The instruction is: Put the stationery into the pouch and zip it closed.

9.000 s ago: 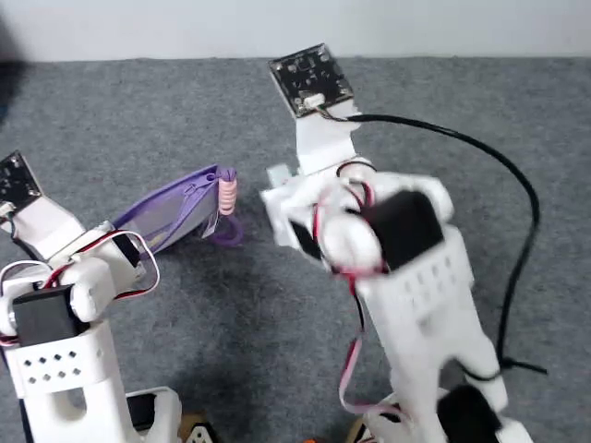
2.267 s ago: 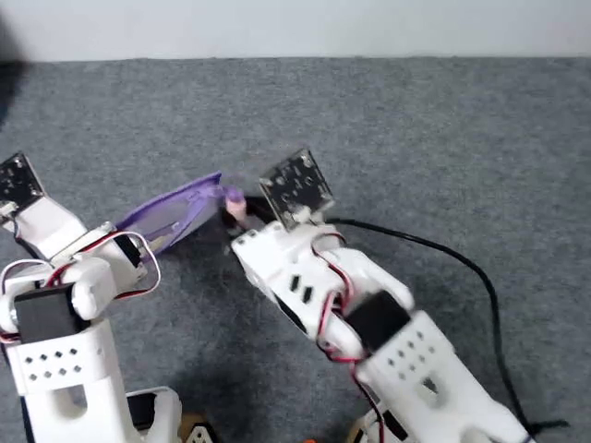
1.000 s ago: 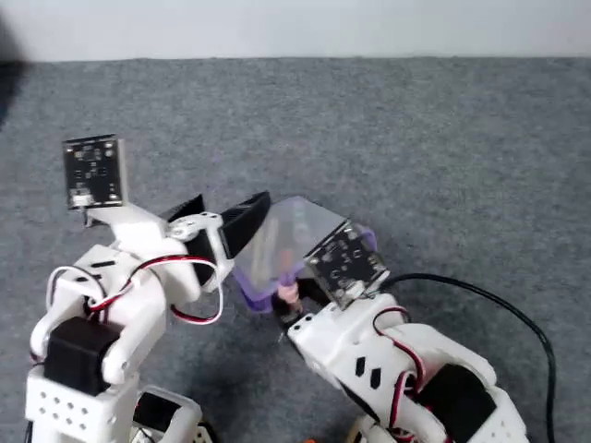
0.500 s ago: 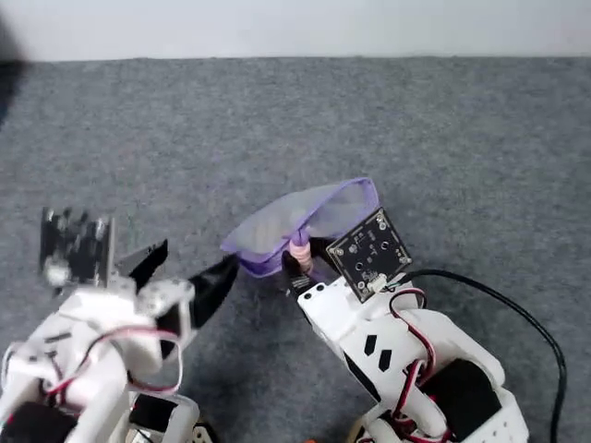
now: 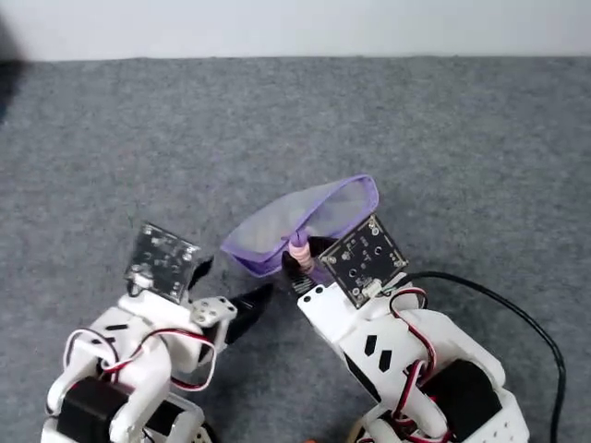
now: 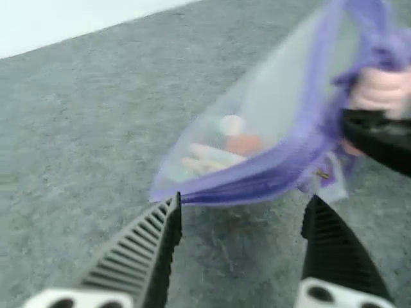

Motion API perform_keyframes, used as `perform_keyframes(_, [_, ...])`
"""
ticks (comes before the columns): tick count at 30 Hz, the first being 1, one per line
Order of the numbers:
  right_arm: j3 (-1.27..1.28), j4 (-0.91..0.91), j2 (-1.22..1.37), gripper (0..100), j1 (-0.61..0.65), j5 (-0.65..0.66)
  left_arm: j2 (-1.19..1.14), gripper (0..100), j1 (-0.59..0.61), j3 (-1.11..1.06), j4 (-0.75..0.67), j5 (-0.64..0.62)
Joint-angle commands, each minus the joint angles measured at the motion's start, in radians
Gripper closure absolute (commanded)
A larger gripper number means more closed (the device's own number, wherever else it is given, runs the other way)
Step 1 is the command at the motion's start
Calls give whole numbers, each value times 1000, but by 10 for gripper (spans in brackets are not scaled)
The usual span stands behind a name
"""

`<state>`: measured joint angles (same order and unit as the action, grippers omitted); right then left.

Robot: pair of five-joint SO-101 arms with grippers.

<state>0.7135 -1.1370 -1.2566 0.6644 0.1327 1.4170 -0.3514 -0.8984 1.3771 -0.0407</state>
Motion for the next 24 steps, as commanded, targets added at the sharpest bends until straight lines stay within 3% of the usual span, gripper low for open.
perform_keyframes(1, [-5,36,-2,991,-15,18,0,705,-26,1,-29,12])
perform_keyframes(5, [-5,36,-2,991,-13,15,-2,705,-32,-8,-63,9])
perform_keyframes(13, [-3,31,-1,991,-13,17,-3,725,-34,-202,-387,14])
perform_keyframes(19, [-3,27,-1,991,-15,17,-3,778,-35,-248,-512,41])
perform_keyframes(24, [-2,27,-1,991,-15,17,-2,849,-143,-249,-554,38])
